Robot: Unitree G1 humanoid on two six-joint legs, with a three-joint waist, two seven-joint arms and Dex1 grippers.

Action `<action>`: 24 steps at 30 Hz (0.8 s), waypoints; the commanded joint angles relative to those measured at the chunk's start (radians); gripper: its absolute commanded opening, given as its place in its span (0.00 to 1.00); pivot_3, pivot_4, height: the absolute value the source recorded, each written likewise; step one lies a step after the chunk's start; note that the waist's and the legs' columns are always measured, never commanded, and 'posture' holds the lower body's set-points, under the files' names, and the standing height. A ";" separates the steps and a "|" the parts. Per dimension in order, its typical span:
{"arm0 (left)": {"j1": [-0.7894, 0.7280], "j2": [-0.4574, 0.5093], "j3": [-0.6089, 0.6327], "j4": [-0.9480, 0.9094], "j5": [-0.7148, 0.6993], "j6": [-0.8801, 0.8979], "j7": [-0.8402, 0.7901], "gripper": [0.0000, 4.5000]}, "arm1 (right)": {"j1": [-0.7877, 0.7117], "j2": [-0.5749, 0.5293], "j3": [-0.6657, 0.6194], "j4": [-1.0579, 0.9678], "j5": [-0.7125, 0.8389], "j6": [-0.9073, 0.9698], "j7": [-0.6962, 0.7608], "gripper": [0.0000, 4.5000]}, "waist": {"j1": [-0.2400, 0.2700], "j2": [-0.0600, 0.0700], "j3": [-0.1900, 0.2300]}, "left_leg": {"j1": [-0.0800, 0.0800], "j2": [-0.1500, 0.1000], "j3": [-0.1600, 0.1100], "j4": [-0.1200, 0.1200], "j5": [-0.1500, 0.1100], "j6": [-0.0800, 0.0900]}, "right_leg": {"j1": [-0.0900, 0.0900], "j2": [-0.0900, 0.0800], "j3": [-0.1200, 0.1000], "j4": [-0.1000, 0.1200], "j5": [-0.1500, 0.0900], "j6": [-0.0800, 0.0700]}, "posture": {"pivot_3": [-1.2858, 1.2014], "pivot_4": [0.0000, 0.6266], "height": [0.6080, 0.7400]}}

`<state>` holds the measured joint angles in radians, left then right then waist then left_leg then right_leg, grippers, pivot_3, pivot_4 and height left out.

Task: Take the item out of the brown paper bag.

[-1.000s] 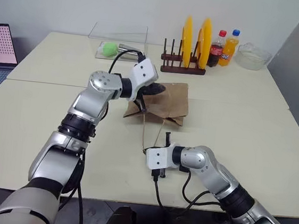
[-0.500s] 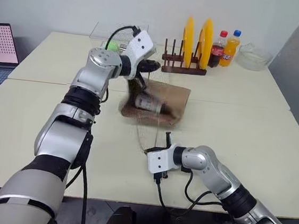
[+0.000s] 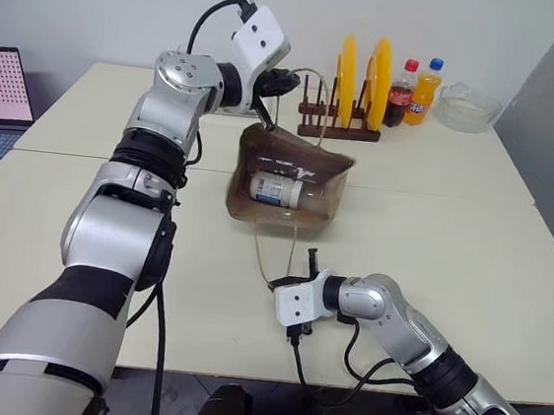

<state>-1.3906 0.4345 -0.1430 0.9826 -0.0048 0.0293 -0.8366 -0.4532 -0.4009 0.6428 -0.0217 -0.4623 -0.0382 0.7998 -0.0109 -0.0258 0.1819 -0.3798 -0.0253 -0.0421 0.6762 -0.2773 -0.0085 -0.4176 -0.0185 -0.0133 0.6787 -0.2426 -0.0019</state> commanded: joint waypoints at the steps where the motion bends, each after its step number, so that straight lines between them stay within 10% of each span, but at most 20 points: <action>1: -0.059 0.006 0.038 0.026 0.009 -0.028 0.043 0.00 | 0.075 -0.045 0.080 0.100 -0.047 0.020 0.073 0.01 | 0.000 0.000 0.000 | 0.000 0.000 0.000 0.000 0.000 0.000 | 0.000 0.000 0.000 0.000 0.000 0.000 | 0.52 0.24 1.00; 10: -0.009 -0.003 0.046 -0.034 -0.017 -0.018 -0.062 0.00 | 0.076 -0.029 0.036 0.070 -0.029 0.034 0.031 0.01 | 0.000 0.000 0.000 | 0.000 0.000 0.000 0.000 0.000 0.000 | 0.000 0.000 0.000 0.000 0.000 0.000 | 0.52 0.24 1.00; 19: 0.141 0.032 0.053 -0.314 -0.083 0.156 -0.222 0.00 | 0.099 -0.055 -0.113 -0.177 0.136 0.162 0.132 0.55 | 0.001 0.000 0.000 | -0.002 -0.001 -0.001 0.000 0.000 0.000 | 0.000 0.000 0.000 0.000 0.000 0.000 | 0.52 0.24 1.00; 24: 0.184 0.051 0.070 -0.410 -0.119 0.261 -0.232 0.00 | 0.124 -0.151 -0.285 -0.473 0.402 0.383 0.275 0.55 | 0.001 -0.002 0.002 | -0.004 0.000 -0.002 0.000 0.000 0.000 | -0.002 0.000 -0.001 0.000 0.000 0.000 | 0.52 0.24 1.00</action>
<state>-1.1909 0.4750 -0.1045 0.6335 -0.0964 0.2637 -1.0632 -0.3228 -0.5403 0.4310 -0.3780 -0.1576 0.2785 1.0293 -0.0095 -0.0275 0.1843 -0.3842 -0.0256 -0.0447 0.6766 -0.2772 -0.0086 -0.4202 -0.0189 -0.0143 0.6785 -0.2428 -0.0017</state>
